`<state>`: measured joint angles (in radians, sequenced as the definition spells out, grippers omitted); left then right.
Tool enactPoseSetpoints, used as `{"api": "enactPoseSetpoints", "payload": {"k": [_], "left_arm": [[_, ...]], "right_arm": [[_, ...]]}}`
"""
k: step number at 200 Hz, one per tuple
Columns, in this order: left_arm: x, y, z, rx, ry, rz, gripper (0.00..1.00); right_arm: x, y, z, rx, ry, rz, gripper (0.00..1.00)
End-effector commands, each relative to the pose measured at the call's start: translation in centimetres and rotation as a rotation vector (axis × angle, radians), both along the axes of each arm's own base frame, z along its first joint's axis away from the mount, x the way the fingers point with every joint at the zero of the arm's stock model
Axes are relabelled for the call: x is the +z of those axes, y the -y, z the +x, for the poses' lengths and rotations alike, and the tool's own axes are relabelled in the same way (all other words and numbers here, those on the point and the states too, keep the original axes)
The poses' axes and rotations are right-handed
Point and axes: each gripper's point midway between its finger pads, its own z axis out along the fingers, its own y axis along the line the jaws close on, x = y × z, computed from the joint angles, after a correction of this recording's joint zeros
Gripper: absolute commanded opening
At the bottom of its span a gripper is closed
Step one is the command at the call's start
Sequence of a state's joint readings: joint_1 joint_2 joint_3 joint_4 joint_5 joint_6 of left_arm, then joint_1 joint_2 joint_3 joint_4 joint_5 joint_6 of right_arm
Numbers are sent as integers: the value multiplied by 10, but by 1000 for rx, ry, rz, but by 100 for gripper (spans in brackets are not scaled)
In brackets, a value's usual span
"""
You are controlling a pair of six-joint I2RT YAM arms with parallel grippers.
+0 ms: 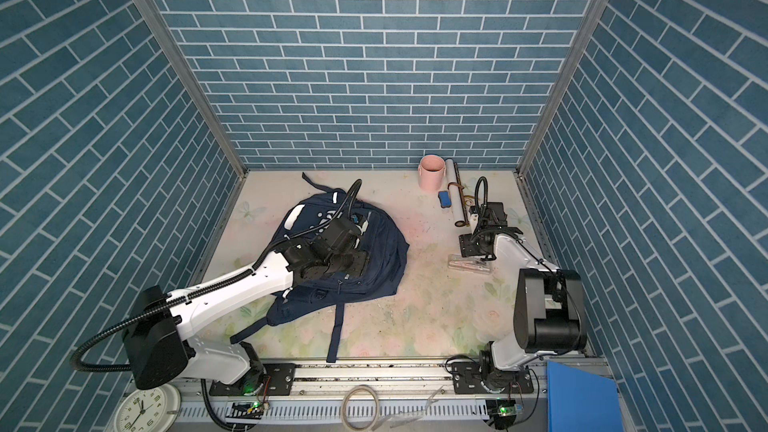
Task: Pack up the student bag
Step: 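Lower the right gripper and grasp the clear plastic case on the table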
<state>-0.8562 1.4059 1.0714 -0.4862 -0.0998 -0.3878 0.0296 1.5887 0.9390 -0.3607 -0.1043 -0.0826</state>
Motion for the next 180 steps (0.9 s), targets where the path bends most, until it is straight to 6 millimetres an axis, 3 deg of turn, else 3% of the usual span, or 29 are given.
{"api": "enactPoseSetpoints", "payload": {"k": [1,28,71,124,180], "left_arm": [[7,-2,-3,-8,33,-22,65],[1,-6,-5,-25,40,1,65],[-9,-6,-6,-41,27,26,66],[-12,-13,-9,-60,29,73,66],[-4,-8,-7,-82,47,65,66]], "right_arm": [[-11,-4,0,-11,-46,36,75],[-32,-5,-9,-65,-136,77,76],[-39,-9,-31,-181,-228,157,81],[-29,-13,-70,-353,-279,247,88],[-15,-26,-100,-379,-265,348,91]]}}
